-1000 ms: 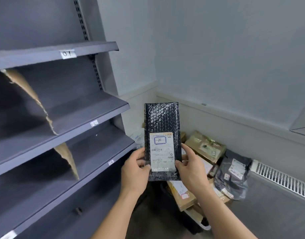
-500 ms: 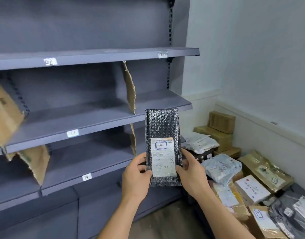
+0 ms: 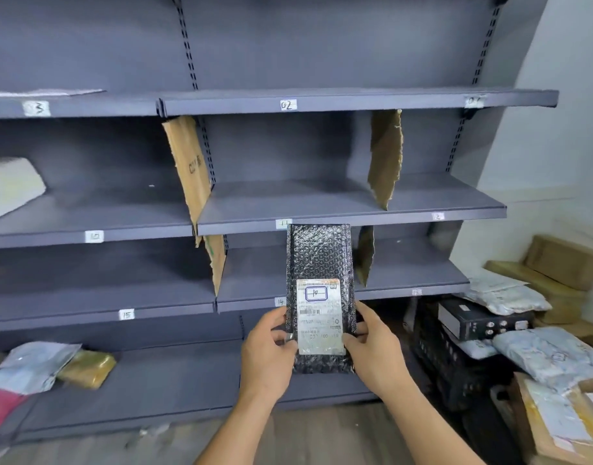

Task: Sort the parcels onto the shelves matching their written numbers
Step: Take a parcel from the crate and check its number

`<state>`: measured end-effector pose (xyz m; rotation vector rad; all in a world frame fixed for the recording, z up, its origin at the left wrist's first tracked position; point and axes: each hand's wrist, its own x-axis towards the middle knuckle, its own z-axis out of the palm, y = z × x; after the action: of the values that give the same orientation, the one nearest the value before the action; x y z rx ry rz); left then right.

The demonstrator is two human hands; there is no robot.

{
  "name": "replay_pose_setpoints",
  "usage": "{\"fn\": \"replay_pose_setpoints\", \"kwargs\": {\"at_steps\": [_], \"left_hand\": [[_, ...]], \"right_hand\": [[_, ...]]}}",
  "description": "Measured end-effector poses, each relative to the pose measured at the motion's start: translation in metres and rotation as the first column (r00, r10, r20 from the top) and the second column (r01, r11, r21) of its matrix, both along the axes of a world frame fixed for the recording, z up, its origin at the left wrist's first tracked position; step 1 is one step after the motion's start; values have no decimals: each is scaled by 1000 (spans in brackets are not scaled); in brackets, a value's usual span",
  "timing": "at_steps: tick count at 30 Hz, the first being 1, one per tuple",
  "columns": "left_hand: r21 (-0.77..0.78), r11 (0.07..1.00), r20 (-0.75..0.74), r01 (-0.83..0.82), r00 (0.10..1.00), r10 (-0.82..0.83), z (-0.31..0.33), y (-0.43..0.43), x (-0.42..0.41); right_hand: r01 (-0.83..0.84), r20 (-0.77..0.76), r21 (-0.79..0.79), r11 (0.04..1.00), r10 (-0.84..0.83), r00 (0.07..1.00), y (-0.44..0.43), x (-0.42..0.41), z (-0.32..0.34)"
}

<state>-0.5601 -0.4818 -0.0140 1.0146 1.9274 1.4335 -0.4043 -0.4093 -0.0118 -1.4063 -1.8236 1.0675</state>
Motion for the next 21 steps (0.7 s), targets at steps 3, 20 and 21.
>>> {"fn": "replay_pose_setpoints", "kwargs": {"at_steps": [3, 20, 21], "left_hand": [[0, 998, 20, -61, 998, 61, -1, -21, -16], [10, 909, -46, -416, 908, 416, 16, -46, -102], [8, 900, -57, -435, 899, 435, 16, -46, -108]], "right_hand": [[-43, 7, -12, 999, 44, 999, -10, -21, -5], [-452, -6, 12, 892, 452, 892, 18, -142, 8], [-470, -6, 7, 883, 470, 883, 19, -149, 8]]}}
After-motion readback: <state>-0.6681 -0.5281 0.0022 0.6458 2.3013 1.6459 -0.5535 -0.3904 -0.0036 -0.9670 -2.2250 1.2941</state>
